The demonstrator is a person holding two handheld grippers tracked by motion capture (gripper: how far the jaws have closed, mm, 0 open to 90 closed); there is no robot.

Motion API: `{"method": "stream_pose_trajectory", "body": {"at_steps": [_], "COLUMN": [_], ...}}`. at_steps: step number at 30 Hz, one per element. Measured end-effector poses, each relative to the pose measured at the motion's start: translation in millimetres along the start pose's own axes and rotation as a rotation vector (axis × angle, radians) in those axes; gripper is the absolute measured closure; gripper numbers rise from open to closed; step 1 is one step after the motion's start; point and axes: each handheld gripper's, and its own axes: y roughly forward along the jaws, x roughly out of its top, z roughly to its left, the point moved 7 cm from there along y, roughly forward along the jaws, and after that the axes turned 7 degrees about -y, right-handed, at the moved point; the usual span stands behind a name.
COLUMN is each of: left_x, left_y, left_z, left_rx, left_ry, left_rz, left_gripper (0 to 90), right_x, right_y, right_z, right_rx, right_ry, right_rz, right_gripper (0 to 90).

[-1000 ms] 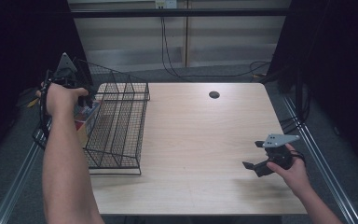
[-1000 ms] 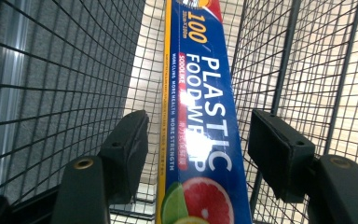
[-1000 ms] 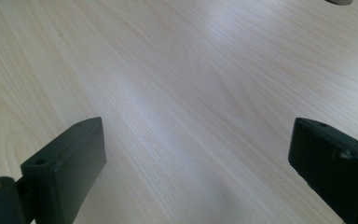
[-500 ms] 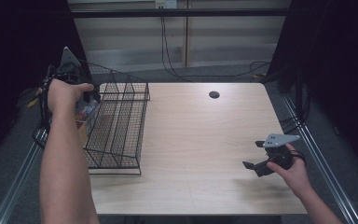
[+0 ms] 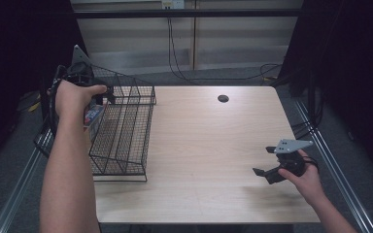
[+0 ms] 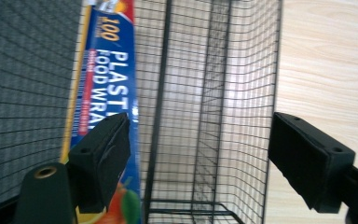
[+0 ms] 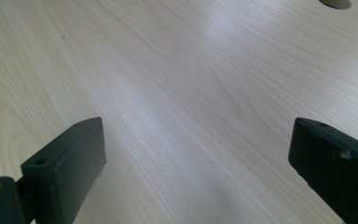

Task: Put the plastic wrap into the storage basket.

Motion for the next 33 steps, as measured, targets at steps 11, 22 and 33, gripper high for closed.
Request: {"method": "stream_pose_trajectory", "body": {"at_steps": [11, 22, 33], "left_x": [-9.1, -17.8, -29.1], "left_y": [6.2, 17.4, 24.1], "left_z": [-18.9, -40.5, -66.6], "left_rx": [-0.064, -0.109, -0.161], "left_ry": [0.052, 0.115, 0.187], "left_rz": [0.005, 0.005, 0.007], "left_gripper": [19.0, 17.2, 15.2], "right_x": [0.3, -0.1, 0.6], "right_y": [1.3, 1.5, 2.4], "right_z": [0.8, 1.0, 1.6], "right_rx": [0.005, 0.003, 0.005], "right_ry": [0.0, -0.007, -0.009], "right_rz": [0.001, 0.006, 0.003], "right_gripper": [3.8, 3.8, 3.8]}}
